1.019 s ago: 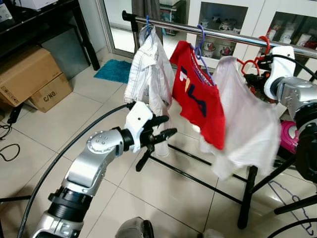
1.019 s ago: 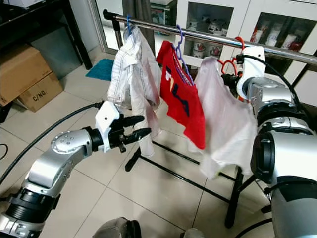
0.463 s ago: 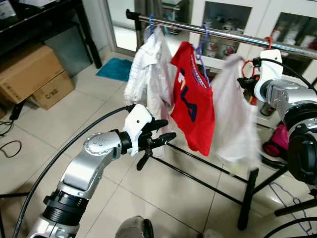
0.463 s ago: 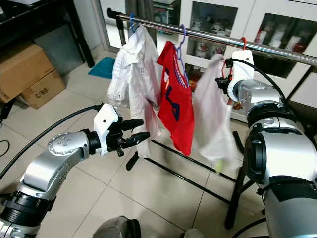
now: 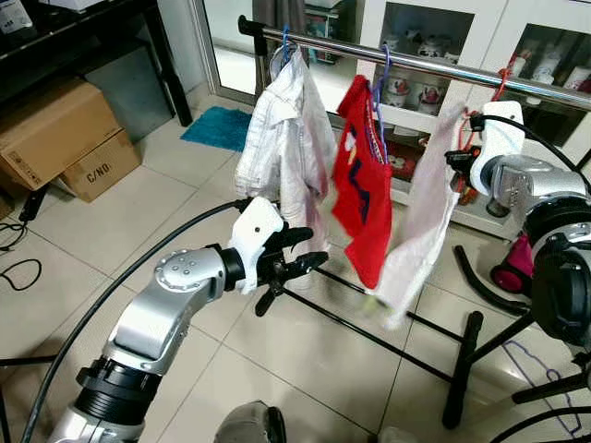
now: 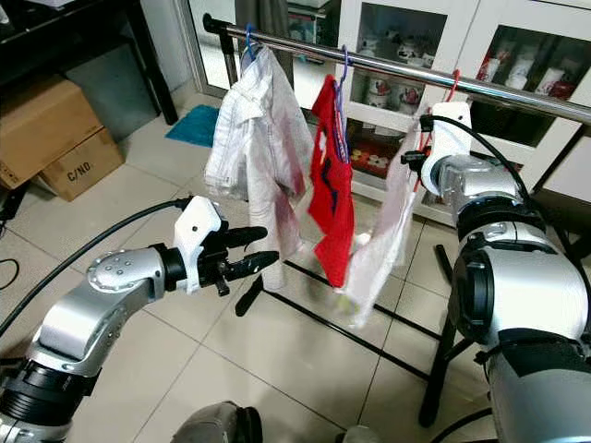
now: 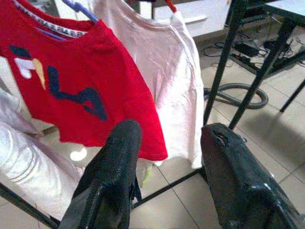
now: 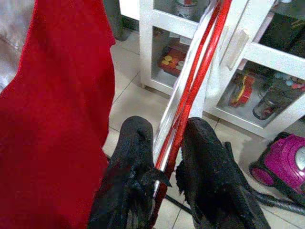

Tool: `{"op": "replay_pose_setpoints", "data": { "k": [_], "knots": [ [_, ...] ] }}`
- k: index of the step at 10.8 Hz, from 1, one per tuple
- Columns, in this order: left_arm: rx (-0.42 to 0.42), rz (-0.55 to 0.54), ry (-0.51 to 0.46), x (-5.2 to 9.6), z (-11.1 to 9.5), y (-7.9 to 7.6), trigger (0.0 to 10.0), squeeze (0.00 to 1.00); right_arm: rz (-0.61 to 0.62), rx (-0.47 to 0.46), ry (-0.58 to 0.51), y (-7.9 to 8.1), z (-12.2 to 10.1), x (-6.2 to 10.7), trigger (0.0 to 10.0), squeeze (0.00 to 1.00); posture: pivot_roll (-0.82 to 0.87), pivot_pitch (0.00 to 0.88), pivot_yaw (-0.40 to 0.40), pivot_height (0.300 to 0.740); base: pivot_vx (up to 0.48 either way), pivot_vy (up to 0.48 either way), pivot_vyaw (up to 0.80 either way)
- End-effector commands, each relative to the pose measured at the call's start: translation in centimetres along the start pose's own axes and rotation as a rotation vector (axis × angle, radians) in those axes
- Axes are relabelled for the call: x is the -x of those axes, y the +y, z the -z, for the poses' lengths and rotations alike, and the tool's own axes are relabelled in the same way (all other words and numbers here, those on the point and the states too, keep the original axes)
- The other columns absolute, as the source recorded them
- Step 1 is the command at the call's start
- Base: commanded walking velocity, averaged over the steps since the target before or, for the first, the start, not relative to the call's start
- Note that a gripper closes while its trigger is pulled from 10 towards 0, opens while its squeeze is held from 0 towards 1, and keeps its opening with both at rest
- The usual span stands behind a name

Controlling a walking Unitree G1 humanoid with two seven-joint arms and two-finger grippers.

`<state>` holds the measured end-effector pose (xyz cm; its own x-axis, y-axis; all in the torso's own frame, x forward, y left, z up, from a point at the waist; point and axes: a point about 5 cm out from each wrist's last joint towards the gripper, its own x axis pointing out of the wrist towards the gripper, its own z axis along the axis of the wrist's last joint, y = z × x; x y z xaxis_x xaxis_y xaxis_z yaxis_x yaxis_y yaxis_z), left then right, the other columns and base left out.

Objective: Hang hanger

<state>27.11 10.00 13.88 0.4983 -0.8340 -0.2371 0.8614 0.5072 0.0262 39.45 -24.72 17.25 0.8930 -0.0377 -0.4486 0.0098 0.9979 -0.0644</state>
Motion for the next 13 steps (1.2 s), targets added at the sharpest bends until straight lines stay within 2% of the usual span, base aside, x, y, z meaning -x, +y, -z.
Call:
{"op": "replay_pose_setpoints", "data": {
  "k": [1, 2, 3, 5, 6, 8, 9, 10, 11, 12, 13],
  "knots": [
    [-0.012, -0.029, -0.004, 0.2, -0.3, 0.1, 10.0, 0.00, 0.001, -0.027, -0.004, 0.0, 0.3, -0.1, 10.0, 0.00, 0.00, 0.000, 0.042, 0.740, 0.000, 0.000, 0.00],
    [0.005, -0.079, -0.027, 0.3, -0.5, 0.3, 10.0, 0.00, -0.007, -0.031, -0.054, -0.3, -0.4, 0.1, 10.0, 0.00, -0.01, 0.000, 0.042, 0.740, 0.000, 0.000, 0.00],
    [0.027, -0.131, -0.061, 0.4, -0.6, 0.7, 10.0, 0.00, -0.042, -0.007, -0.082, -0.6, -0.9, 0.3, 10.0, 1.00, -0.02, 0.000, 0.046, 0.740, 0.000, 0.000, 0.00],
    [0.080, -0.258, -0.138, 0.9, -1.1, 1.2, 10.0, 0.00, -0.106, -0.044, -0.154, -2.1, -1.7, 1.2, 10.0, 1.00, -0.04, 0.000, 0.059, 0.740, 0.000, 0.000, 0.00],
    [0.076, -0.304, -0.147, 1.0, -1.1, 1.4, 10.0, 0.00, -0.189, -0.035, -0.206, -3.2, -1.0, 2.6, 10.0, 1.00, -0.05, 0.000, 0.076, 0.740, 0.000, 0.000, 0.00],
    [0.073, -0.392, -0.165, 1.6, -1.3, 1.9, 10.0, 0.00, -0.230, -0.037, -0.309, -3.3, 0.7, 6.5, 10.0, 1.00, -0.09, 0.000, 0.098, 0.740, 0.000, 0.000, 0.00],
    [0.077, -0.434, -0.172, 2.0, -1.2, 2.0, 10.0, 0.00, -0.215, -0.019, -0.366, -2.3, 2.4, 9.1, 10.0, 1.00, -0.11, 0.000, 0.118, 0.740, 0.000, 0.000, 0.00],
    [0.078, -0.452, -0.206, 2.1, -1.5, 1.9, 10.0, 0.00, -0.197, -0.152, -0.441, -0.3, 5.1, 12.0, 10.0, 0.00, -0.12, 0.000, 0.118, 0.740, 0.000, 0.000, 0.00],
    [0.073, -0.464, -0.221, 2.0, -1.5, 2.1, 10.0, 0.00, -0.106, -0.207, -0.469, 0.8, 7.1, 14.1, 10.0, 0.00, -0.13, 0.000, 0.116, 0.740, 0.000, 0.000, 0.00],
    [0.084, -0.502, -0.215, 2.3, -0.7, 2.2, 10.0, 0.00, 0.054, -0.199, -0.473, 1.5, 9.3, 15.5, 10.0, 0.00, -0.13, 0.000, 0.114, 0.740, 0.000, 0.000, 0.00],
    [0.090, -0.511, -0.225, 2.5, -0.6, 2.1, 10.0, 0.00, 0.094, -0.148, -0.466, 2.0, 10.1, 15.8, 10.0, 0.00, -0.13, 0.000, 0.112, 0.740, 0.000, 0.000, 0.00]
  ]
}}
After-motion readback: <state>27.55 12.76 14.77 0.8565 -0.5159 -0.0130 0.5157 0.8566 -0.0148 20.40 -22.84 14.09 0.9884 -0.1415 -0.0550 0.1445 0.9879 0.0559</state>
